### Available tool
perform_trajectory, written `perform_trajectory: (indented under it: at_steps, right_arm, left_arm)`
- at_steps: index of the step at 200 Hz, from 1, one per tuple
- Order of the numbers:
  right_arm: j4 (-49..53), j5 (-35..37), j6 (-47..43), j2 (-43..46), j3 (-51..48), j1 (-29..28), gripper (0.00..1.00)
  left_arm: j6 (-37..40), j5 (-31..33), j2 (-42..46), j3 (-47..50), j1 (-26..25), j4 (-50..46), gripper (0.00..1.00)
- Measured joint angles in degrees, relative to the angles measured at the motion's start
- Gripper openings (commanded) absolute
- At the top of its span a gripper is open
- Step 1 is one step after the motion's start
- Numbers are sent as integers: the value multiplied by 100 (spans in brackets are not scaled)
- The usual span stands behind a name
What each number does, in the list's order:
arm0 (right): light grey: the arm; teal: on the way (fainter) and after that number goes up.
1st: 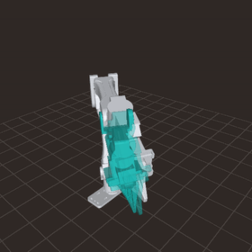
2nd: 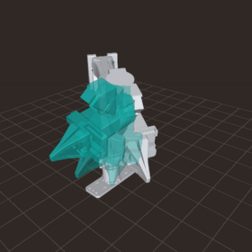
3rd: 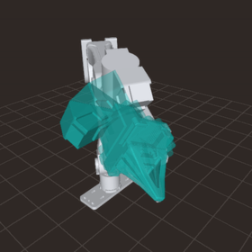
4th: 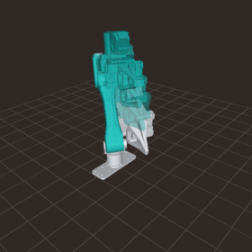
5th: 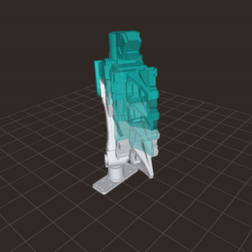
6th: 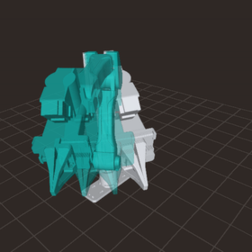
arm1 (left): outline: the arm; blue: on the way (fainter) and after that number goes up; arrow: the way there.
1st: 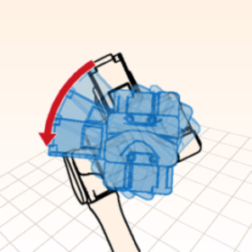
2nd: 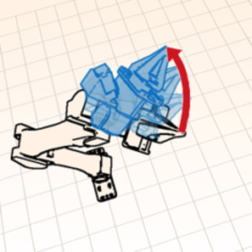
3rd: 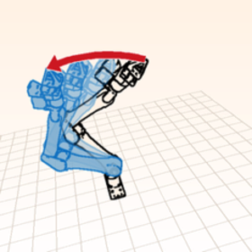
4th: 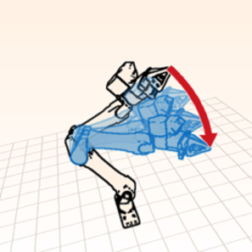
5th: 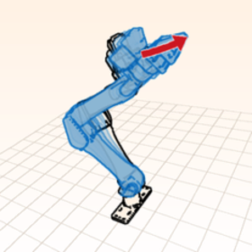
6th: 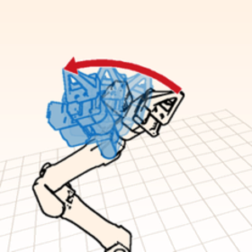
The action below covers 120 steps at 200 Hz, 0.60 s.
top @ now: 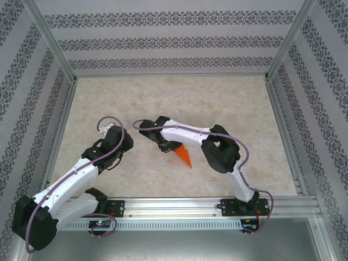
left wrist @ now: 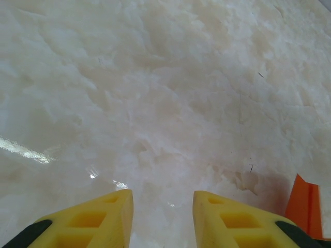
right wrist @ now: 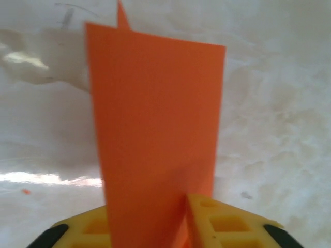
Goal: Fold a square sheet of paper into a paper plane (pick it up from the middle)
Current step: Turn over the paper at the center of the table.
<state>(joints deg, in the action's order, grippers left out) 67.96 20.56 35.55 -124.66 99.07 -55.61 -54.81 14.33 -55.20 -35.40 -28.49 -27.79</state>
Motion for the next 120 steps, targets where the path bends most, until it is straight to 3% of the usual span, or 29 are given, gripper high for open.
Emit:
perform_trajectory:
  at_steps: [21,41,62,91,103,120]
  right_arm:
    - [-546,-487,-70,243,-376,0,60]
    - [-1121,-986,-111,901,-975,63,63]
    - [-1978,-1482,-90,2074,-1886,278,61]
    - [-3414,-2557,44,3646,-3449,1132,39]
    - [-3943,-3047,103,3906,-4017,1545,24]
    - [-4476,-3663,221,3899,-4651,1963,12]
  left_arm:
    - [4,-22,-50,-2,0,2,40]
    - [33,-142,-201,-15,0,2,41]
    - [96,-400,-450,-79,0,24,43]
    - [205,-1014,-1001,-190,4,238,42]
    - [247,-1307,-1311,-297,-2,313,41]
    - [299,-1635,-1746,-511,-42,404,41]
